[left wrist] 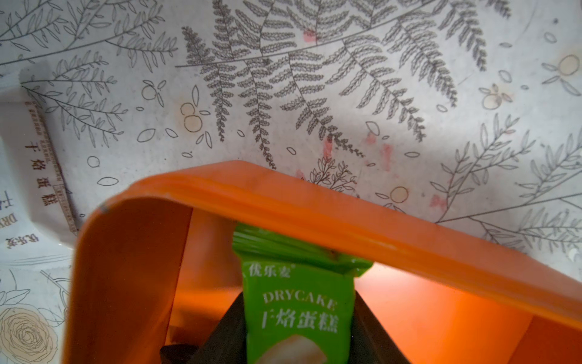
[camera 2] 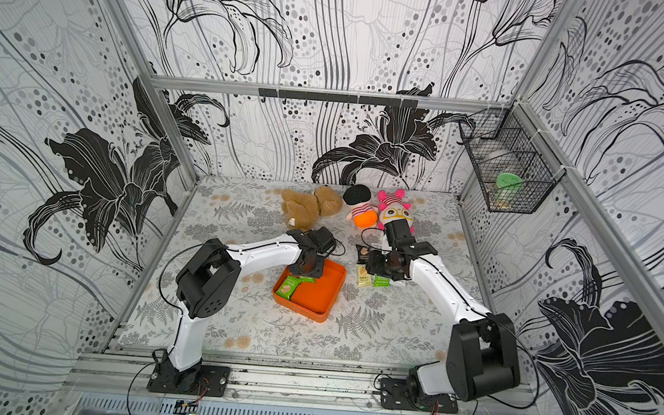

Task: Take the cookies out of the storage box
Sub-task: Place the cookie in the storage box, then pick up the cookie from the storage box.

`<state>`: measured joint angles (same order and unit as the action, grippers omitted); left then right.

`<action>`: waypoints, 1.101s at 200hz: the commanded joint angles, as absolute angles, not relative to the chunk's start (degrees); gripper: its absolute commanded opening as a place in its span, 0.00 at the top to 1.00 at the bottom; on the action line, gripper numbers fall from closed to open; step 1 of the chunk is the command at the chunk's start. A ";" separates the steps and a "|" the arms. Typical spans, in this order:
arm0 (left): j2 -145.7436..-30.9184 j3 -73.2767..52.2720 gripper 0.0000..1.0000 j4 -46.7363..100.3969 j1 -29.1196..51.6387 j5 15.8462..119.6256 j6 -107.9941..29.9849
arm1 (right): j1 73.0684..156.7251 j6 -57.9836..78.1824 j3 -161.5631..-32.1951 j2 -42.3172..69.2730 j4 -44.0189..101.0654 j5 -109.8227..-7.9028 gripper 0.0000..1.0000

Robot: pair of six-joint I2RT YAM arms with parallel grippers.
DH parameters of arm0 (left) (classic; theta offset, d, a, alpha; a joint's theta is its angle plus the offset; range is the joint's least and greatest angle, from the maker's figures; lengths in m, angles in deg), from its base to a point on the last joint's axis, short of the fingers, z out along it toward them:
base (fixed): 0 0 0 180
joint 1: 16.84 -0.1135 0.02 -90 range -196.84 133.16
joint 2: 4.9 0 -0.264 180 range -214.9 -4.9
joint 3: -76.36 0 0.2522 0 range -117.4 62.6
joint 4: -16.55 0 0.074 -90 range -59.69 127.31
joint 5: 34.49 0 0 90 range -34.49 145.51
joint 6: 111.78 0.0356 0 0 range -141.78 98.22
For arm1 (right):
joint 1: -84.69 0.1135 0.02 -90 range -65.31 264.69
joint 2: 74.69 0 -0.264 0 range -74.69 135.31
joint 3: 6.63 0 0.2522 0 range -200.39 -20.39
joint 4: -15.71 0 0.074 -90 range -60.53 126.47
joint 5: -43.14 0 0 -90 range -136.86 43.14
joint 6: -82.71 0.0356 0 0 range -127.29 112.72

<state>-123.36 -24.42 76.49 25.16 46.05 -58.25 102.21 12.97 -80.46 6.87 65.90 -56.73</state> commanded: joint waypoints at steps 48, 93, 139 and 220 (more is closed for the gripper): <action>-121.75 -26.11 0.38 78.72 25.59 43.70 -58.41 | 101.83 13.47 -79.34 5.38 66.30 -56.60 0.44; -121.89 -26.47 0.53 78.57 25.58 44.03 -57.91 | 101.84 13.95 -79.70 5.56 66.23 -56.64 0.45; -121.19 -27.06 0.57 79.07 25.65 44.26 -57.96 | 101.84 13.98 -79.65 5.47 66.72 -56.36 0.44; -120.45 -30.73 0.57 81.82 25.96 44.36 -58.36 | 101.86 10.85 -86.95 10.29 69.82 -56.01 0.44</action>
<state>-121.87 -29.93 81.01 25.55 44.79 -58.06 102.21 12.53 -83.39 8.34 68.19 -56.49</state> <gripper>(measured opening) 0.436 0.555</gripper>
